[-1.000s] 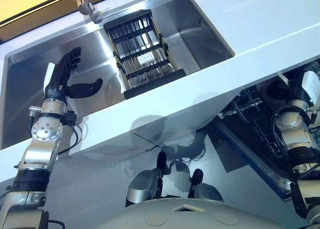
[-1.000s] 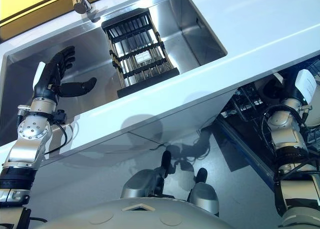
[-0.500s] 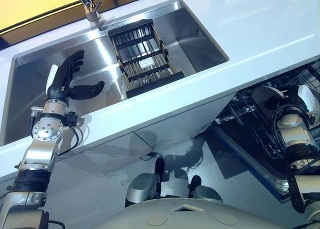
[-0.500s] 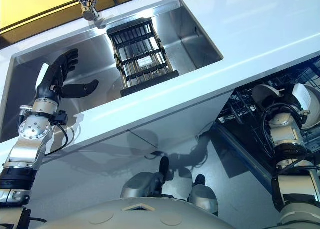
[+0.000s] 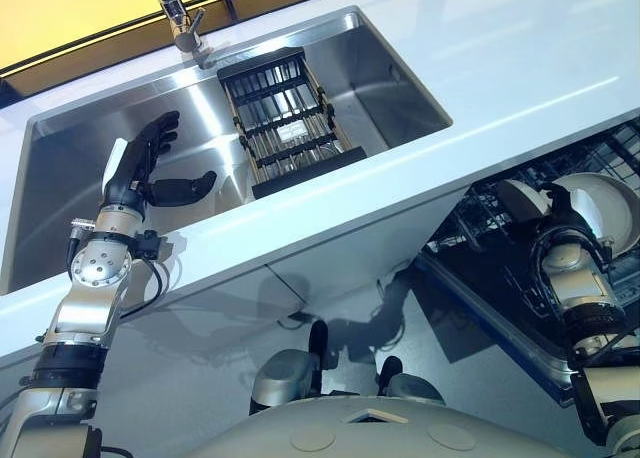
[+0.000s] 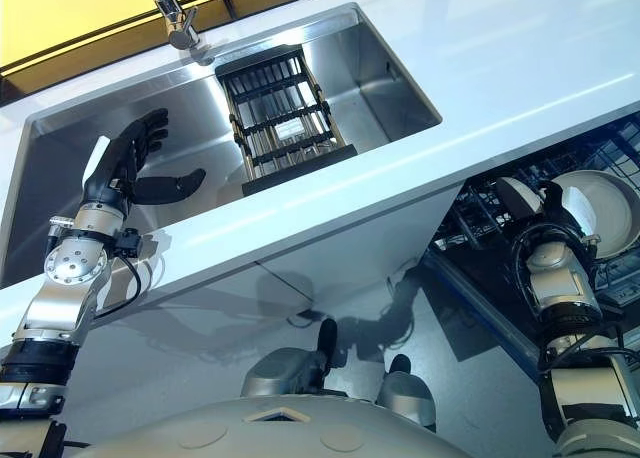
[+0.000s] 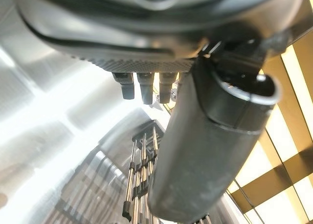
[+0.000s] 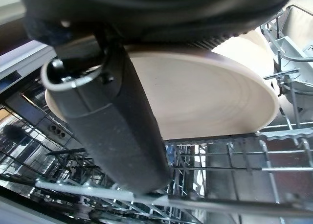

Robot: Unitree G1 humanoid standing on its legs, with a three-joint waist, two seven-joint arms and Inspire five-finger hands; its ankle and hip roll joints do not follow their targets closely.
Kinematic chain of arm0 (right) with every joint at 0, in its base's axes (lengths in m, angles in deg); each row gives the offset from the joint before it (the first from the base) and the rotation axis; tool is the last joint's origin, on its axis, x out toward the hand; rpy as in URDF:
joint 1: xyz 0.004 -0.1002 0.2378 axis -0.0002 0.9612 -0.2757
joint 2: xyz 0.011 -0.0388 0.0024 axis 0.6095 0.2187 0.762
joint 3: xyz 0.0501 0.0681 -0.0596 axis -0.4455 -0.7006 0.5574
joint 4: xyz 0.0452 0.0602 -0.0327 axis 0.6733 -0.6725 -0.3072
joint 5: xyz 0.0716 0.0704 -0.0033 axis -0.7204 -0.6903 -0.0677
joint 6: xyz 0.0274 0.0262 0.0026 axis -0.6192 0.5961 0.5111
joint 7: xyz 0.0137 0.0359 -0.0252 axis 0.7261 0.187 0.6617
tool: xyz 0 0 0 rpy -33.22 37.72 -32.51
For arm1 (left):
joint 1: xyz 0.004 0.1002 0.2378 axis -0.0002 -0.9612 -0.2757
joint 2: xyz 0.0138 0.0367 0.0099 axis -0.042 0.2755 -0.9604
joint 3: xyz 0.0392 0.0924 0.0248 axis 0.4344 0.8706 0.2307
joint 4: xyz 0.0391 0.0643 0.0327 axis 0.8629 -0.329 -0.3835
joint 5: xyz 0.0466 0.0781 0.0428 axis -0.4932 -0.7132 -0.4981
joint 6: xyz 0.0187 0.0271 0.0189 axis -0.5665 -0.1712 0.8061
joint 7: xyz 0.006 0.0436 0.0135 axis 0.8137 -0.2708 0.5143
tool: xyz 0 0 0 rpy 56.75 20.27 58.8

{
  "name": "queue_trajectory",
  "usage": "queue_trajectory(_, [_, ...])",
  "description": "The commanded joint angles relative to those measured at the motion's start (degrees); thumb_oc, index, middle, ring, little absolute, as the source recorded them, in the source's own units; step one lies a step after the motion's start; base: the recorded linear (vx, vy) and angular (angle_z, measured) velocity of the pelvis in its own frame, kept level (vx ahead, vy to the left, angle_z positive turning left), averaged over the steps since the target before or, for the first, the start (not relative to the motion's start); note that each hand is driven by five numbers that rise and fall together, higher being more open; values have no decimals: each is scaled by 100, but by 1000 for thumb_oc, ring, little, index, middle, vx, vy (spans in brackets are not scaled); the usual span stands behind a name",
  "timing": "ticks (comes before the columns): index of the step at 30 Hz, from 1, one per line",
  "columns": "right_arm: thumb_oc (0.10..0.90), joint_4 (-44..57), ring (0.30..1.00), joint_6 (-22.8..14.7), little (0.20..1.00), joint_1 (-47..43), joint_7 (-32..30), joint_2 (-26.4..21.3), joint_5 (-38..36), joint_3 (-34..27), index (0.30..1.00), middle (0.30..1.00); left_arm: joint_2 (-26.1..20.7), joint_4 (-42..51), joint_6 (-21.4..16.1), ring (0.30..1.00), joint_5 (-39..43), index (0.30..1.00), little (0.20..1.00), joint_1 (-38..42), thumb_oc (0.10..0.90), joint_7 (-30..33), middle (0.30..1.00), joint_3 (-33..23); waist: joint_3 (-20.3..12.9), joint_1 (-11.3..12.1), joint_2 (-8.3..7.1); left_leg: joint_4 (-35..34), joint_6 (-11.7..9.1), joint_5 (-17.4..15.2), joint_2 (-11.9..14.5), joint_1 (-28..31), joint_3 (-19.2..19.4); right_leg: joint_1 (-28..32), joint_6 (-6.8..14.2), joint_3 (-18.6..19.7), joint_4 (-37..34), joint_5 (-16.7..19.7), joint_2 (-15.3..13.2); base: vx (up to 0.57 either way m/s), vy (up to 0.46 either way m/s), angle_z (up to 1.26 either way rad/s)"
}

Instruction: Pick up plates and place into dishwasher.

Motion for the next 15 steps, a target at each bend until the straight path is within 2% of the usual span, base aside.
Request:
queue_trajectory(1, [800,912,900,-832,900,-54,-577,-40,480,-11,900,900,-98,407,-464,900,-91,900,900,89,800,120,900,-356,-674,28,-226,370,-198,-766,-34,90,349,-484,24,52,828,-497,100,-19,1,-16])
queue_trajectory(6, [800,1460,900,-1016,900,140,-731,-24,705,-266,900,900,-72,432,-537,900,-87,900,900,-58,800,76,900,-511,-779,12,-284,317,-124,-852,-80,174,452,-435,108,64,610,-379,100,-24,-1,-11])
queue_trajectory(15, [800,1867,900,-1235,900,389,-685,124,396,-635,900,900,-58,416,-595,900,-75,900,900,-161,800,-47,900,-692,-914,-85,-378,136,-6,-962,-117,361,627,-390,235,175,350,-231,88,-36,20,-18])
